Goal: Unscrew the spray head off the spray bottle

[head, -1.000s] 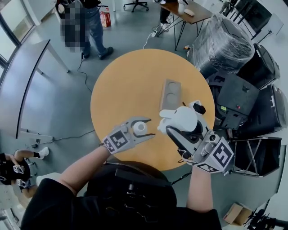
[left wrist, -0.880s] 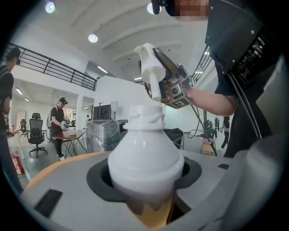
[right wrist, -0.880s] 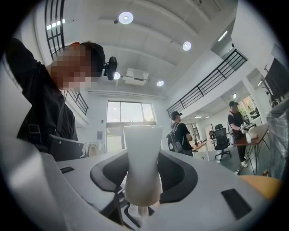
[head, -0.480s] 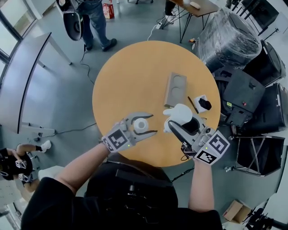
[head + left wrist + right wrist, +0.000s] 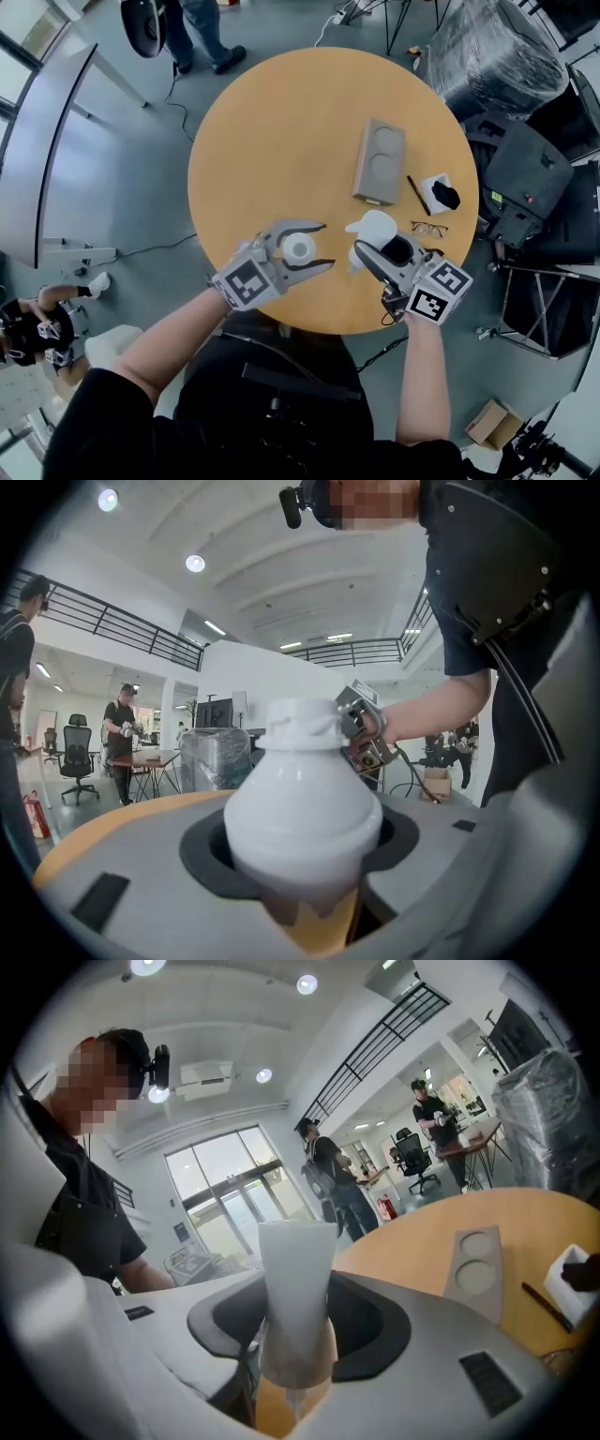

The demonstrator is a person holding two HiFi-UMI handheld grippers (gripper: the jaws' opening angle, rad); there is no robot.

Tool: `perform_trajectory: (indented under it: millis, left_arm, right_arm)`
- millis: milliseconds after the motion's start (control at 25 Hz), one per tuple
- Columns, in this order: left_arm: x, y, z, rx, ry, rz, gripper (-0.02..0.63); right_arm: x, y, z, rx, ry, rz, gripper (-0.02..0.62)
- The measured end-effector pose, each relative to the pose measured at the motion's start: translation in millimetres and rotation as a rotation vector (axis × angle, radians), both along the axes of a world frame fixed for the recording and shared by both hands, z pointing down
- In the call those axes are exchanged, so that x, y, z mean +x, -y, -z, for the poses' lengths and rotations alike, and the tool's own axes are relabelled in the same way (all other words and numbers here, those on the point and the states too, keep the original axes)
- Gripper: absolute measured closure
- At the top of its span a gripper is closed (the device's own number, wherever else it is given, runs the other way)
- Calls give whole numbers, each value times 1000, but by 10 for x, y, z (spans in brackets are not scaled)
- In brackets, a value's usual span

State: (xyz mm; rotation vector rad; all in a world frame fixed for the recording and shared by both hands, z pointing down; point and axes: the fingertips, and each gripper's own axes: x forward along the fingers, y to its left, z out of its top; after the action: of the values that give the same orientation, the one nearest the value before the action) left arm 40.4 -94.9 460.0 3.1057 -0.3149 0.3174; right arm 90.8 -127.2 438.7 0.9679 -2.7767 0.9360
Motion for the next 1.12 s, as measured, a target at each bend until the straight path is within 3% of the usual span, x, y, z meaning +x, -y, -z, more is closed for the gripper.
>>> perform_trajectory:
  millis: [480,840,1120]
  left_arm:
    - [106,353,-1036,-8,0,-15,318]
    - [372,666,-2191,-41,-21,-12,318]
    - [565,801,-2850,-49,1,-16,318]
  right_arm:
    - [0,96,-1817,-287,-15,62,394]
    - [34,230,-3074,-422,-37,84,394]
    - [82,352,-3645,-520,15,104,392]
